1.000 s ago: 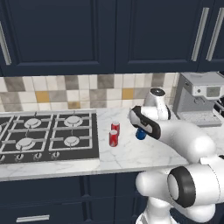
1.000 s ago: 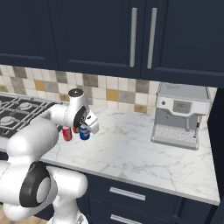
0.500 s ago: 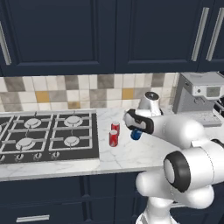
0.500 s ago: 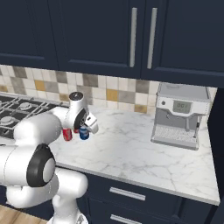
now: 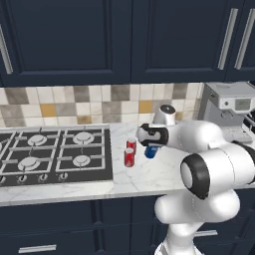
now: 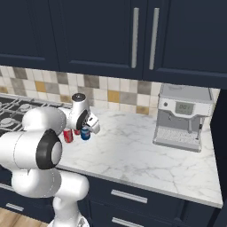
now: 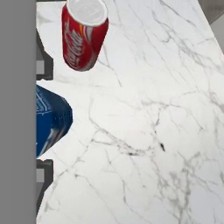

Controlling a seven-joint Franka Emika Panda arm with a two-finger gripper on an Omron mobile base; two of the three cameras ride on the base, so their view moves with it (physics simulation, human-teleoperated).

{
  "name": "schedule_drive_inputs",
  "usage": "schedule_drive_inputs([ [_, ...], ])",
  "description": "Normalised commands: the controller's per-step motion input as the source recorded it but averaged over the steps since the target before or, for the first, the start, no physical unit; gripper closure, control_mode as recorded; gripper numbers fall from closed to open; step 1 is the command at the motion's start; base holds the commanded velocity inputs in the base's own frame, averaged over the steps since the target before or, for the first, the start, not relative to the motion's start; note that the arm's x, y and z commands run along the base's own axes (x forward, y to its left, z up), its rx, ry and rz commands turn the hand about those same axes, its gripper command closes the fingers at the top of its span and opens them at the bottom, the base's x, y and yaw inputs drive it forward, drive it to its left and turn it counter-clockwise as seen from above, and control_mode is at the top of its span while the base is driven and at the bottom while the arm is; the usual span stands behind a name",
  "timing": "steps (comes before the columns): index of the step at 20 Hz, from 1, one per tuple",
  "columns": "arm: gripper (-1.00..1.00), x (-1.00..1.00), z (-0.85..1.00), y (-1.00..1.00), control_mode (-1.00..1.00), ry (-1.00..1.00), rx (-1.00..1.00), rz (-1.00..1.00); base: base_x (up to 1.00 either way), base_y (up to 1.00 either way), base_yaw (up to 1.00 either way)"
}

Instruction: Four empty soda cans are scattered around the kitchen. Gather all the cans and cluster them next to the stove for recycling.

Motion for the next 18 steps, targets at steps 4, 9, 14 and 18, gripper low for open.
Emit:
schedule_drive_inputs([
  [4,1.0,0.18,-0.17,0.06,-1.0,0.0,0.0,0.02,0.0,0.0,0.0],
  [9,1.0,0.16,-0.2,0.0,-1.0,0.0,0.0,0.02,0.0,0.0,0.0],
  [14,1.0,0.14,-0.21,0.0,-1.0,0.0,0.0,0.02,0.0,0.0,0.0],
  [18,1.0,0.16,-0.16,0.0,-1.0,0.0,0.0,0.01,0.0,0.0,0.0],
])
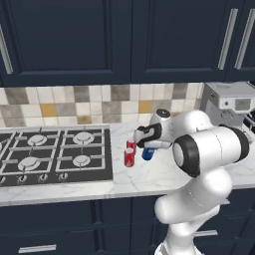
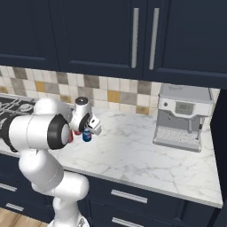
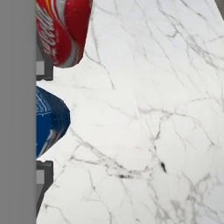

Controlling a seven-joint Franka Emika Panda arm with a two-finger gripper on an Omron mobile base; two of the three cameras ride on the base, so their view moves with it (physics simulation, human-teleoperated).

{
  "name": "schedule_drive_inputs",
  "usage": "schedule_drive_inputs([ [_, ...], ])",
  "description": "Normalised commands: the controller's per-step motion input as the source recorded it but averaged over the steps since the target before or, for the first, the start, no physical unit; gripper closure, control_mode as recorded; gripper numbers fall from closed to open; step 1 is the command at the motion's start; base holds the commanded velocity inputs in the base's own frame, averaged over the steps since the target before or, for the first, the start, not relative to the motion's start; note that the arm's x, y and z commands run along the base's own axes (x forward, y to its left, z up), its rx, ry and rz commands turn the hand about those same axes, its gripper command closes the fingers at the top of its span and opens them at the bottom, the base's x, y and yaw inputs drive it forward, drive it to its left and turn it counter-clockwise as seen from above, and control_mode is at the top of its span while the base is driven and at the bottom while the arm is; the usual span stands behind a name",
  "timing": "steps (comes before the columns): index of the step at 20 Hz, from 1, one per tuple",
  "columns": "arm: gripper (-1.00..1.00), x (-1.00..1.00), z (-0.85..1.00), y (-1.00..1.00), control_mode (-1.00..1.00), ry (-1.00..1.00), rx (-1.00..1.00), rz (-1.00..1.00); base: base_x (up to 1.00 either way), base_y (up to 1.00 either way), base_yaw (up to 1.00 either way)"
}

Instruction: Four empty soda cans are scattered around the kitchen. Gather all the cans and cluster them next to the stove for recycling.

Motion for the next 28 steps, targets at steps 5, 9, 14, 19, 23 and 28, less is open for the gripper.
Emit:
schedule_drive_inputs([
  [5,1.0,0.18,-0.11,0.0,-1.0,0.0,0.0,0.02,0.0,0.0,0.0],
  [9,1.0,0.13,-0.12,0.02,-1.0,0.0,0.0,0.0,0.0,0.0,0.0],
  [14,1.0,-0.02,-0.24,0.09,-1.0,0.02,0.0,0.0,0.0,0.0,0.0],
  [19,1.0,-0.06,-0.3,0.11,-1.0,0.05,0.0,0.0,0.0,0.0,0.0],
  [23,-1.0,-0.02,-0.32,0.17,-1.0,0.08,0.0,0.0,0.0,0.0,0.0],
  [28,-1.0,-0.11,-0.16,0.07,-1.0,0.04,0.0,-0.01,0.0,0.0,0.0],
])
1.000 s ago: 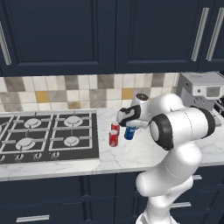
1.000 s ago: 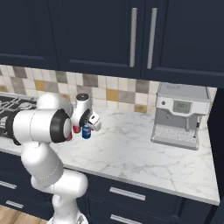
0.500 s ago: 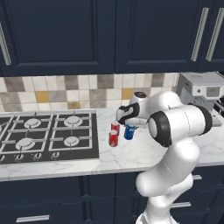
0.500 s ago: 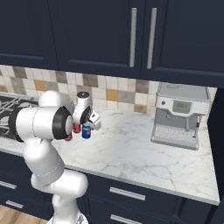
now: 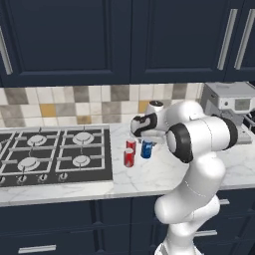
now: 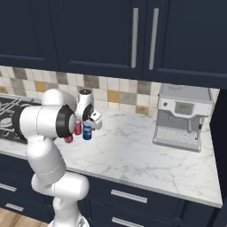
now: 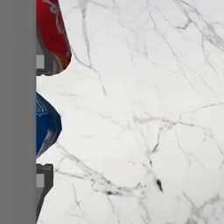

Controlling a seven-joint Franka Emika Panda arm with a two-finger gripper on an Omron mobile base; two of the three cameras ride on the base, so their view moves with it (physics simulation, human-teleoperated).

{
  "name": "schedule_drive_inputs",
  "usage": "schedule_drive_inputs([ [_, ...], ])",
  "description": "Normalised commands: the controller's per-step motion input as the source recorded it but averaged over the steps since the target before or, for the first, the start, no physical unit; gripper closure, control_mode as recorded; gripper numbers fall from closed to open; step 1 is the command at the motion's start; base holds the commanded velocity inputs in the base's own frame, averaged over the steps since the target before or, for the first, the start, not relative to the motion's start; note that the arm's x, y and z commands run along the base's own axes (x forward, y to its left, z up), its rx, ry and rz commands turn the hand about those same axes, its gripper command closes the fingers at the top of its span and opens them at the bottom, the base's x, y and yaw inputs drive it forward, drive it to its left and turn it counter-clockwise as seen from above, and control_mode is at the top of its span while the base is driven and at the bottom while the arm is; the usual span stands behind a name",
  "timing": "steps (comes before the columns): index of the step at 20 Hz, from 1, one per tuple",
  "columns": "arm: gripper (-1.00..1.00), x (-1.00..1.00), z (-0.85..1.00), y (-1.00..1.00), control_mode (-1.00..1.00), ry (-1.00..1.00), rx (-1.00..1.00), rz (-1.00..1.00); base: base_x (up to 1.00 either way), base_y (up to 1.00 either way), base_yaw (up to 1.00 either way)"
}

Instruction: Four empty soda cans are scattered around the kitchen. Gather all the cans and cluster them next to the stove for recycling.

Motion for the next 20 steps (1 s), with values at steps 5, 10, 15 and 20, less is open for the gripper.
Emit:
schedule_drive_inputs([
  [5,-1.0,-0.2,0.0,0.01,-1.0,0.0,0.0,-0.03,0.0,0.0,0.0],
  [10,-1.0,-0.15,0.06,0.0,-1.0,0.0,-0.01,-0.04,0.0,0.0,0.0],
  [15,-1.0,-0.07,0.26,0.0,-1.0,0.0,-0.04,-0.04,0.0,0.0,0.0],
  [20,-1.0,-0.21,0.29,0.0,-1.0,-0.01,-0.01,-0.04,0.0,0.0,0.0],
])
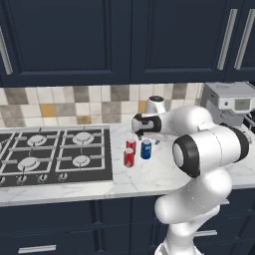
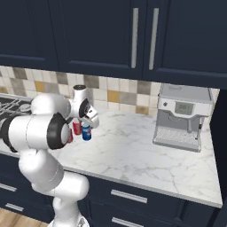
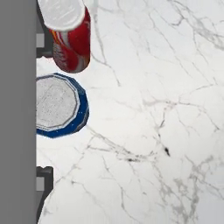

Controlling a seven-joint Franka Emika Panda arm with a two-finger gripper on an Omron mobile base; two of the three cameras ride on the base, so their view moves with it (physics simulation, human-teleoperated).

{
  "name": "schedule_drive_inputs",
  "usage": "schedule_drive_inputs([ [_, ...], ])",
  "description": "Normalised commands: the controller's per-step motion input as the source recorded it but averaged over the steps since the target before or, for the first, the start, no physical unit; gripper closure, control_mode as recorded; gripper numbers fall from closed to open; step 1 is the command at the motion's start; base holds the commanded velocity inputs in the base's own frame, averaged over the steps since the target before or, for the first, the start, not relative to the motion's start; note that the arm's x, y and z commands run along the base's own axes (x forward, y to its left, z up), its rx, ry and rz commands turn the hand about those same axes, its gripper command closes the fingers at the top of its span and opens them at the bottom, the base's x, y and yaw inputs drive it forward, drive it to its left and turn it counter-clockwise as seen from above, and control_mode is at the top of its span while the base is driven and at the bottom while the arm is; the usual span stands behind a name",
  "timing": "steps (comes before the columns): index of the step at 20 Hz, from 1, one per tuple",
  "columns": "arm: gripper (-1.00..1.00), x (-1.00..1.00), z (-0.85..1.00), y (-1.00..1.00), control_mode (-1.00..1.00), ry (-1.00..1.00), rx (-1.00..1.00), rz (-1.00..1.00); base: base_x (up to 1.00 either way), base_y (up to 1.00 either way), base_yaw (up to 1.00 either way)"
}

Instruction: Four empty soda cans are scattered around the kitchen. Gather all the cans and cluster them next to the stove for recycling.

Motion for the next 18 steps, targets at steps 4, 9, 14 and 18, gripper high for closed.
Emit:
schedule_drive_inputs([
  [4,-1.0,-0.4,0.14,0.0,-1.0,0.03,0.0,-0.02,0.0,0.0,0.0],
  [9,-1.0,-0.47,0.11,0.0,-1.0,0.0,0.0,0.01,0.0,0.0,0.0],
  [14,-1.0,-0.5,0.07,0.0,-1.0,0.0,-0.02,0.08,0.0,0.0,0.0],
  [18,-1.0,-0.55,0.0,0.0,-1.0,0.0,0.0,0.09,0.0,0.0,0.0],
])
